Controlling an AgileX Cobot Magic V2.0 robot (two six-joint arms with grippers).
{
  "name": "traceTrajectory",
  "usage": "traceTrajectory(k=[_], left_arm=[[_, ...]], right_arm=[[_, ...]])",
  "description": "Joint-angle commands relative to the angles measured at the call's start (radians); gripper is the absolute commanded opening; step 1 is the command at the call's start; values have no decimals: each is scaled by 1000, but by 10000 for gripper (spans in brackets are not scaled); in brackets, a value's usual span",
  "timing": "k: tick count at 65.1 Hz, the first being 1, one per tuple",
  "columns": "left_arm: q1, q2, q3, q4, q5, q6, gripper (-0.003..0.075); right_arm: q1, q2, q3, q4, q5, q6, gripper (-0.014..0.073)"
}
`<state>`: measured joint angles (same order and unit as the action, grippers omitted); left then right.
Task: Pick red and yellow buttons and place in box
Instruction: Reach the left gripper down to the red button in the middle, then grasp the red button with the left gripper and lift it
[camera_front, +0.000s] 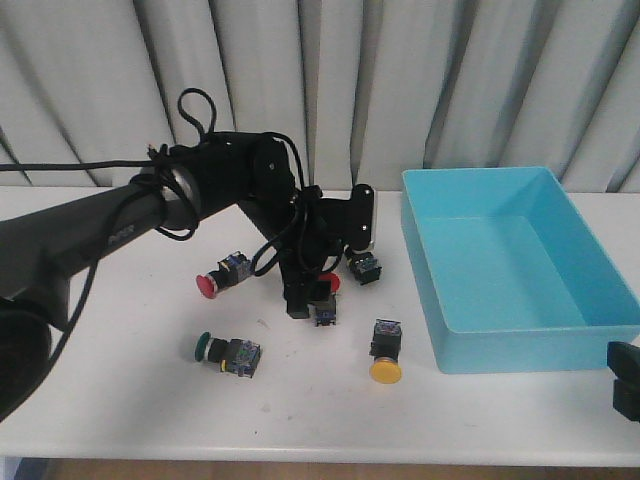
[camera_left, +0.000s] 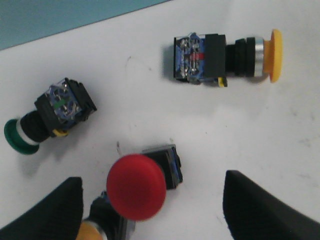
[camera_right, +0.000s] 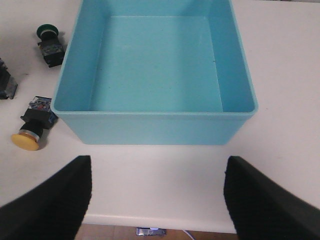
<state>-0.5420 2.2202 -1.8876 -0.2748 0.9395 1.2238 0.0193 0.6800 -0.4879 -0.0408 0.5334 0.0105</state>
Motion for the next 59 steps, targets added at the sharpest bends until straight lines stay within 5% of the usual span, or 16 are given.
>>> traceTrajectory(k=[1, 42, 59], left_arm=[[-14, -16, -83, -24, -13, 2, 549], [-13, 94, -152, 37, -9, -40, 523], [-13, 94, -152, 37, 8, -40, 380]], right_arm=[[-6, 3, -34, -2, -60, -10, 527], [-6, 3, -34, -2, -37, -10, 527], [-6, 3, -34, -2, -37, -10, 527]])
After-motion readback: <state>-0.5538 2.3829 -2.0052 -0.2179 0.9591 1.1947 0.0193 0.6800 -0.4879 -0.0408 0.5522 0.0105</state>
